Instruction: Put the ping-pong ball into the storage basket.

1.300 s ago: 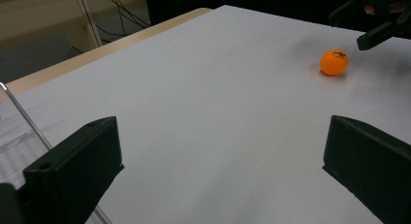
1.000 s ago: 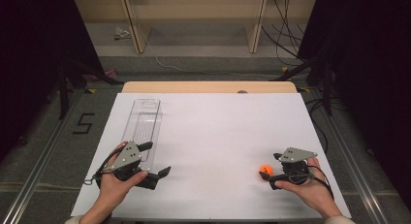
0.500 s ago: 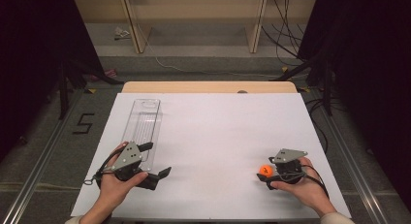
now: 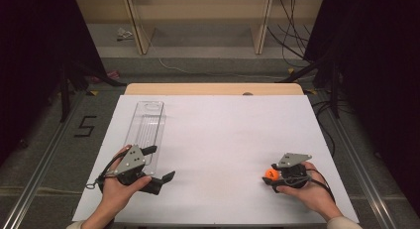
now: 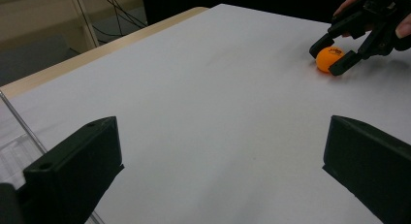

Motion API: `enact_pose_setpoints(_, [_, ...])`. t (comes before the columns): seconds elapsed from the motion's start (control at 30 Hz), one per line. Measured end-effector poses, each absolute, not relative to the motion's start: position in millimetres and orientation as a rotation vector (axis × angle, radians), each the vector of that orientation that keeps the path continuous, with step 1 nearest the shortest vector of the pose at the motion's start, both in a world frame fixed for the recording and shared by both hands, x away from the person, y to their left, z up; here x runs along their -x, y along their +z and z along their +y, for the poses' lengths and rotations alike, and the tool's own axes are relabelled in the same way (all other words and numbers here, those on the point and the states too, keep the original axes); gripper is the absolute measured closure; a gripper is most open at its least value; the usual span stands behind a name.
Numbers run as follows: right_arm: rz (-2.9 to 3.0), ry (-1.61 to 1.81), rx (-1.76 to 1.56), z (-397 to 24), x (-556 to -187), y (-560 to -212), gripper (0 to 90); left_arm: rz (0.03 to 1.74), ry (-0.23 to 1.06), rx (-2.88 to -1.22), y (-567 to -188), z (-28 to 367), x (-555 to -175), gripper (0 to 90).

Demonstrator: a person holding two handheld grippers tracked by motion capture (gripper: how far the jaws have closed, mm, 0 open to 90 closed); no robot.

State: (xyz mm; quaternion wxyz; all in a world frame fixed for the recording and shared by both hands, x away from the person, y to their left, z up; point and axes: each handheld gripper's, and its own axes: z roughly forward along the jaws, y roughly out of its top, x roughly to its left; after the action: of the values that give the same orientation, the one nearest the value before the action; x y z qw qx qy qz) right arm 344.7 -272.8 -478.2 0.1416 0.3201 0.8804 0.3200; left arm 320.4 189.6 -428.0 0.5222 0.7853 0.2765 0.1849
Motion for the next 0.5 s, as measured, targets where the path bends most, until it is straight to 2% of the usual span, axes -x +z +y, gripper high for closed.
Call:
enact_pose_setpoints(0.3, [2.554,0.924,-0.913,-272.3,-344.7,-478.0,50.6,0.659,0.443,-1.882,-428.0,189.2,-320.3,0.0])
enact_pose_setpoints(0.5, [2.561,0.919,-0.912,-272.0,-344.6,-477.5,51.0,0.658,0.443,-1.883,-428.0,189.1,-320.3,0.0])
